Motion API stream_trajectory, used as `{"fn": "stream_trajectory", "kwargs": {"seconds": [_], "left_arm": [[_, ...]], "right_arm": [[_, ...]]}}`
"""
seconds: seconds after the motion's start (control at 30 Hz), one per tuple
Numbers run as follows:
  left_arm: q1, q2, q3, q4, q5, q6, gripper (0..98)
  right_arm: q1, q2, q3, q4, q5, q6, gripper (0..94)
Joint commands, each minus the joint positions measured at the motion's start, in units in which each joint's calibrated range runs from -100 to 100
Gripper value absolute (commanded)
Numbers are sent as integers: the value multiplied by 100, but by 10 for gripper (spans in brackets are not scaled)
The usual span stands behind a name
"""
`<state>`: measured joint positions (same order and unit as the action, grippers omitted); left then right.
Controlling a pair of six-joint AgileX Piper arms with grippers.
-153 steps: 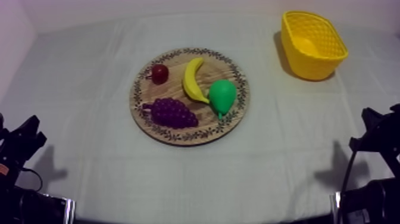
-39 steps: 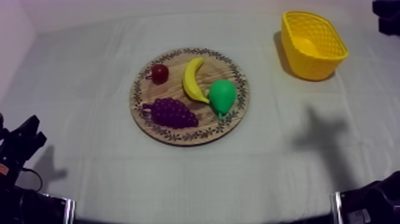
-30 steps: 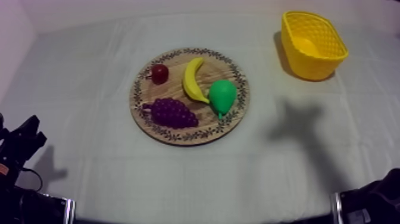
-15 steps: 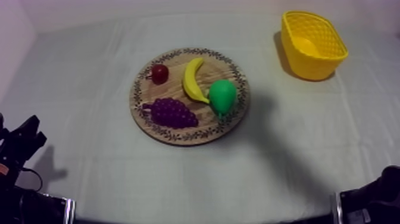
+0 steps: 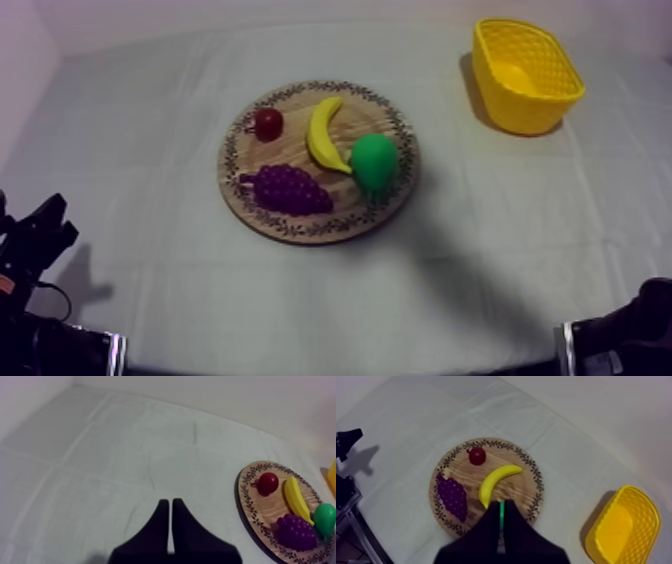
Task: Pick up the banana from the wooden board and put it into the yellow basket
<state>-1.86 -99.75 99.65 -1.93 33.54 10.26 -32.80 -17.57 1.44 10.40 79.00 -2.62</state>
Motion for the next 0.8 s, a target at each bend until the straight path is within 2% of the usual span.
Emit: {"fn": "stream_trajectory", "kwargs": {"seconds": [0.0,0.33,0.77], "left_arm": [[2,0,1,0,1,-2,0],[2,0,1,0,1,-3,0],[2,0,1,0,1,-3,0]], "right_arm": [[-57,133,-137,45,150,-108,4],[-363,1272,-1305,290,1038,-668,4],[-359,2950,-2529,607,1439,-1356,4]]}}
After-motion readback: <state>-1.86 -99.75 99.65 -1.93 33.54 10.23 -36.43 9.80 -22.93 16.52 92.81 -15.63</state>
